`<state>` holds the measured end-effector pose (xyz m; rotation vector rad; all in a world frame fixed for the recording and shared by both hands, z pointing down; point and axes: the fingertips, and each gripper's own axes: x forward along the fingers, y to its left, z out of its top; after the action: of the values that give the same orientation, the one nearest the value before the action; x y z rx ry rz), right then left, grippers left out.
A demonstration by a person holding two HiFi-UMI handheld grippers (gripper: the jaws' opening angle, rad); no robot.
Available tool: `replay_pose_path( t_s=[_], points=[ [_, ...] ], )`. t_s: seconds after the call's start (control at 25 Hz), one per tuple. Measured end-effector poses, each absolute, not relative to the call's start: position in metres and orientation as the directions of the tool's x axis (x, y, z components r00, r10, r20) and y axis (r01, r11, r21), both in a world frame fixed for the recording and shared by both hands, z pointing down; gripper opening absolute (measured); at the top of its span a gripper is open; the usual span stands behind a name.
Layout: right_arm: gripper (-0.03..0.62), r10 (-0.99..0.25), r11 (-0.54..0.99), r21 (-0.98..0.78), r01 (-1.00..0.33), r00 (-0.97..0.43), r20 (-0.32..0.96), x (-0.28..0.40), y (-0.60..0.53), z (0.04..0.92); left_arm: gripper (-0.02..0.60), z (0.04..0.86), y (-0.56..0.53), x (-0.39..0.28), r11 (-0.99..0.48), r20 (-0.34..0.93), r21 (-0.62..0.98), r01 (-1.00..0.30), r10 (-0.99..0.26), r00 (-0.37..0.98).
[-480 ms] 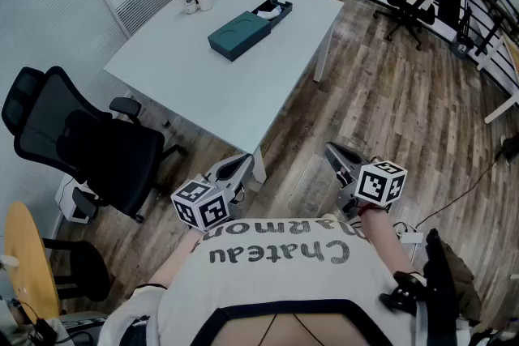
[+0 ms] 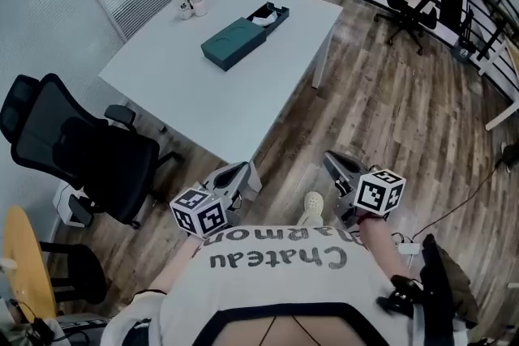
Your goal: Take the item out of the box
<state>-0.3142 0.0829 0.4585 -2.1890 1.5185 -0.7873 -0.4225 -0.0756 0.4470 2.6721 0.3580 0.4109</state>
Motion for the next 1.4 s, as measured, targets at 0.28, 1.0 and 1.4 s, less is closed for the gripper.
replay_pose_path(
  t_s=[0.28, 1.0, 1.4],
  points=[
    [-0.002, -0.945, -0.303, -0.603, -0.738, 0.151, 0.291, -0.226, 0.088, 0.477, -0.012, 0.462, -0.077, -0.347, -0.874, 0.258, 0.478, 0.086, 0.233, 0.938],
    [-0.002, -0.935, -0.144, -0.503, -0.852, -0.049, 0.351, -0.054, 0.086, 0.468, -0.012, 0.414, -0.062, -0.153, -0.904, 0.171, 0.427, 0.008, 0.089, 0.981],
    [-0.002, -0.951, -0.155, -0.588, -0.794, -0.040, 0.306, -0.002, 0.093, 0.474, -0.012, 0.424, -0.039, -0.065, -0.886, 0.170, 0.445, 0.132, 0.228, 0.959]
  ],
)
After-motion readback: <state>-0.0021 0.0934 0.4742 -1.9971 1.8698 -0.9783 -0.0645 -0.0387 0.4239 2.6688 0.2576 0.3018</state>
